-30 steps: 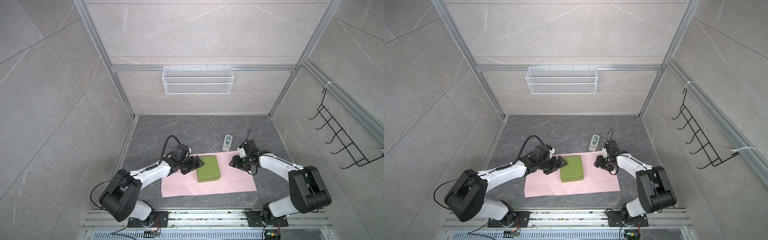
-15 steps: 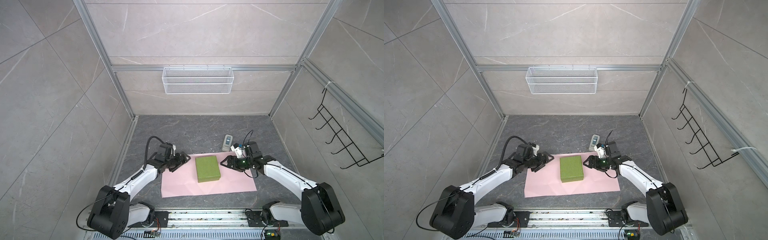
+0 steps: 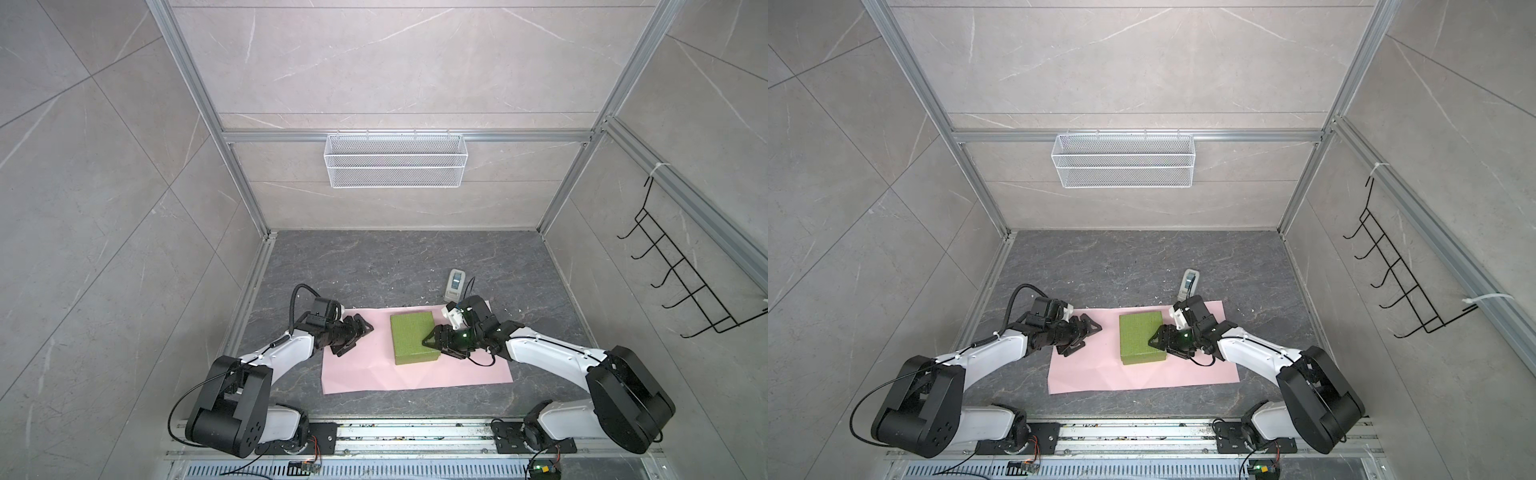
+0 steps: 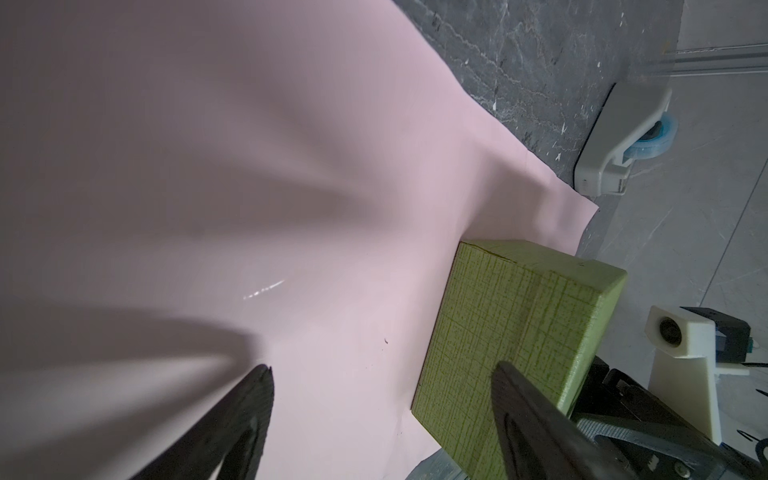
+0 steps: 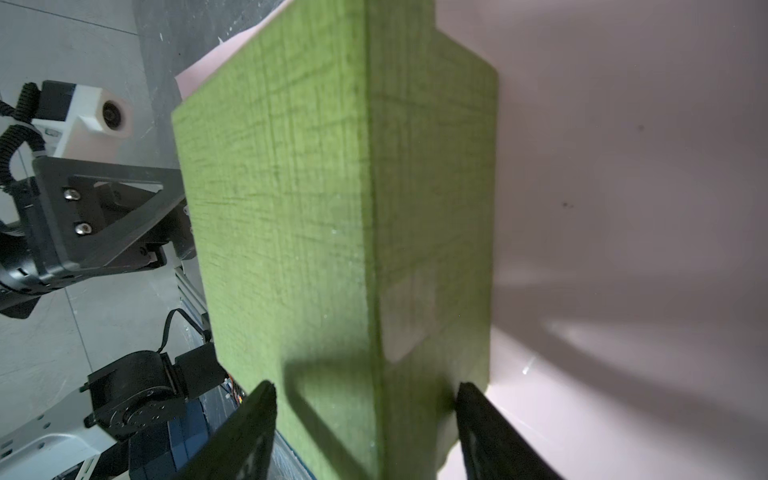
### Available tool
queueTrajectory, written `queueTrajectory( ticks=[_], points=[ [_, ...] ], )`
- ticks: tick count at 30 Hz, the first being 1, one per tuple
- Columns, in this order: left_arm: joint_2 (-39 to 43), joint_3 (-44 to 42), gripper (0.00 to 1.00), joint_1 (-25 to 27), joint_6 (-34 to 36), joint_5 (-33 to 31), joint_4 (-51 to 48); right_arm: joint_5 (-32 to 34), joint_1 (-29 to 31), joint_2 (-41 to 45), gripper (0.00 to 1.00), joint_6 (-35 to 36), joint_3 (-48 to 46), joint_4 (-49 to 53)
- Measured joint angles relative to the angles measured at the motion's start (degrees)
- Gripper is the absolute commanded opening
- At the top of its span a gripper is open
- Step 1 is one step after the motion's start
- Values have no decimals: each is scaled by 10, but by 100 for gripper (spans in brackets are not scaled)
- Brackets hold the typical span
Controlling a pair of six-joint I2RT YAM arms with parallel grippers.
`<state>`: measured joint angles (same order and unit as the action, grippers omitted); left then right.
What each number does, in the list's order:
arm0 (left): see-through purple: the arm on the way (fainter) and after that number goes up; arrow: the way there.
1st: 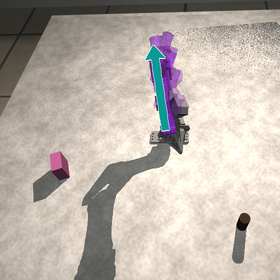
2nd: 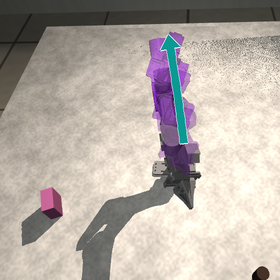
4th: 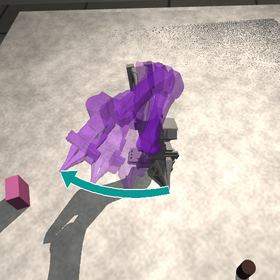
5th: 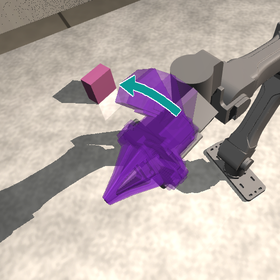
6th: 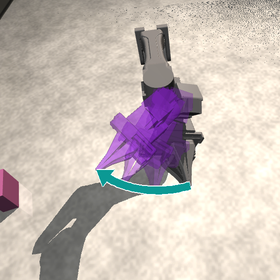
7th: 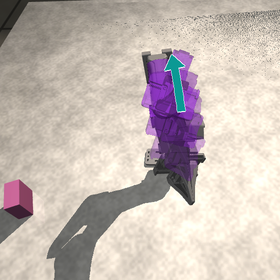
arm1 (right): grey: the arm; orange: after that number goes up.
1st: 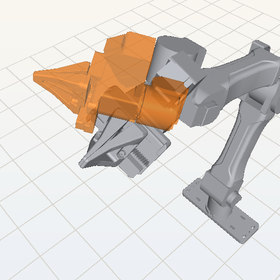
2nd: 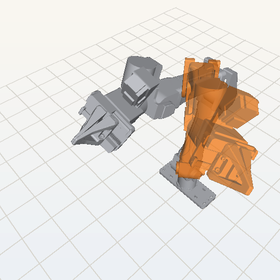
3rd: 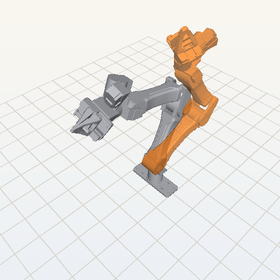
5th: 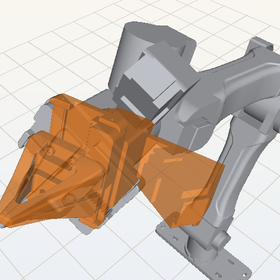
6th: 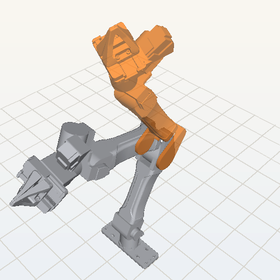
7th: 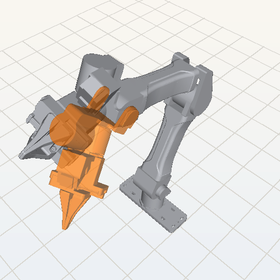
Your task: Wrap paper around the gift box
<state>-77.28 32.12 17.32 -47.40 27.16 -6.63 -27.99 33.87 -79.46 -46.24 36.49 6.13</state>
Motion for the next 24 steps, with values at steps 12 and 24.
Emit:
queueTrajectory(
  ticks=[12,24],
  points=[
    [-10,-12,84,0,8,4,10,64,47,-6,60,-97,-14,-73],
    [-6,-25,83,-2,16,13,34,89,66,-17,58,-128,-14,-103]
  ],
)
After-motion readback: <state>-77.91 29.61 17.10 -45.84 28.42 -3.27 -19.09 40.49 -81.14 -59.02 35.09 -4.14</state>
